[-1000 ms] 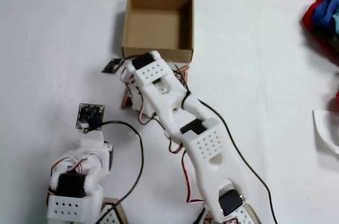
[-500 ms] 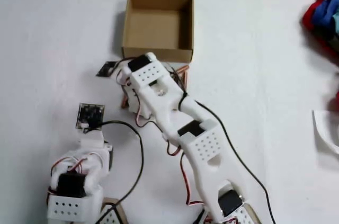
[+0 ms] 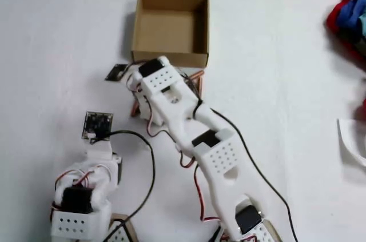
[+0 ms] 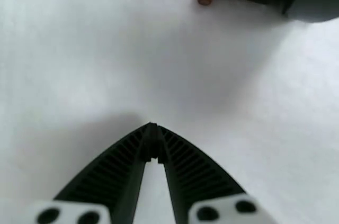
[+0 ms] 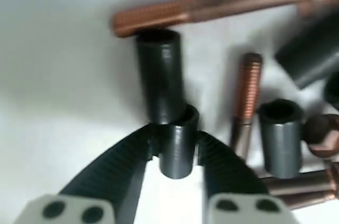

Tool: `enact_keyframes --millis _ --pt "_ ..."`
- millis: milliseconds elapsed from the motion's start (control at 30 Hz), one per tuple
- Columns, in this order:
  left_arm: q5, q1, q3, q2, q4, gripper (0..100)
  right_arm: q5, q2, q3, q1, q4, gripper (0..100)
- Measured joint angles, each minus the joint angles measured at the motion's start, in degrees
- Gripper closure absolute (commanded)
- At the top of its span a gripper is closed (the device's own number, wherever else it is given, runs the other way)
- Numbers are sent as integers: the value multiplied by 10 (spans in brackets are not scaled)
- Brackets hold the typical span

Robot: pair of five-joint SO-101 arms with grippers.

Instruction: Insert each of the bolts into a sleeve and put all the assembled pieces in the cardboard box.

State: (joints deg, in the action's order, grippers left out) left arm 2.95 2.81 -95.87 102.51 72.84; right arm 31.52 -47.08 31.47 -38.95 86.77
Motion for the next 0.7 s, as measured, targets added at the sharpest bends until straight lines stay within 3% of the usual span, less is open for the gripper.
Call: enact_keyframes --millis 500,700 --pt "0 -1 0 0 0 976 -1 2 18 0 30 978" --pt "0 0 0 0 0 976 -44 71 18 0 54 978"
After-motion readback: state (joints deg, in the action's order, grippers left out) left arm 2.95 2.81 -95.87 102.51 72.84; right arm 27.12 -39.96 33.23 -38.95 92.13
